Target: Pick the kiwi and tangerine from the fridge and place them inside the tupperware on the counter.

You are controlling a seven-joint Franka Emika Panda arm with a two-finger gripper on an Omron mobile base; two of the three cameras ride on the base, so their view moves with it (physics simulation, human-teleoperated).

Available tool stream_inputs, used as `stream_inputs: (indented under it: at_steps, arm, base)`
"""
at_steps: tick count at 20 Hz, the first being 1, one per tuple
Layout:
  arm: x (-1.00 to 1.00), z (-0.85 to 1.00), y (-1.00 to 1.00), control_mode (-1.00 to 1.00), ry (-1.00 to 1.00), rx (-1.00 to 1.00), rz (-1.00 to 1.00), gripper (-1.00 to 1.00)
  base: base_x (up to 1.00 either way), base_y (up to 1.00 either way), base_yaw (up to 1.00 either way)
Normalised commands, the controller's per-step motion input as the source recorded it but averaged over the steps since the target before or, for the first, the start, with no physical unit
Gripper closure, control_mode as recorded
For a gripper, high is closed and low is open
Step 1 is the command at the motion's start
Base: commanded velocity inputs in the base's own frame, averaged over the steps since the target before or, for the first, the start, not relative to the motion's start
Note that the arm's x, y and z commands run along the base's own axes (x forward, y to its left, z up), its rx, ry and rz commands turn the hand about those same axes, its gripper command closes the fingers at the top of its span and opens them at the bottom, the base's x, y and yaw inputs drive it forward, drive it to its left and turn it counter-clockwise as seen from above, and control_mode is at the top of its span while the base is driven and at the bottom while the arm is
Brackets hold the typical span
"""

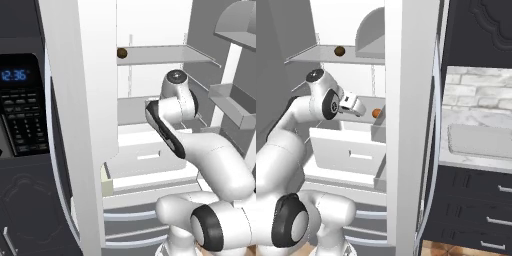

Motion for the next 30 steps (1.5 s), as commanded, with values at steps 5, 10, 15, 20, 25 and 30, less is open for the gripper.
stream_inputs:
  at_steps: [5, 10, 15, 20, 25, 30]
  arm:
    - [0.36, -0.01, -0.26, -1.0, 0.0, 0.02, 0.0, -1.0]
    - [0.3, -0.13, -0.19, -1.0, 0.0, 0.0, 0.0, -1.0]
    - [0.25, -0.15, -0.09, -1.0, 0.0, 0.0, 0.0, -1.0]
    - [0.33, -0.14, 0.0, -1.0, 0.0, 0.0, 0.0, -1.0]
    - [0.29, -0.18, 0.0, -1.0, 0.0, 0.0, 0.0, -1.0]
    - [0.31, -0.14, 0.0, -1.0, 0.0, 0.0, 0.0, -1.0]
  base:
    - [0.0, 0.0, 0.0]
    - [0.0, 0.0, 0.0]
    - [0.0, 0.0, 0.0]
    - [0.0, 0.0, 0.0]
    - [0.0, 0.0, 0.0]
    - [0.0, 0.0, 0.0]
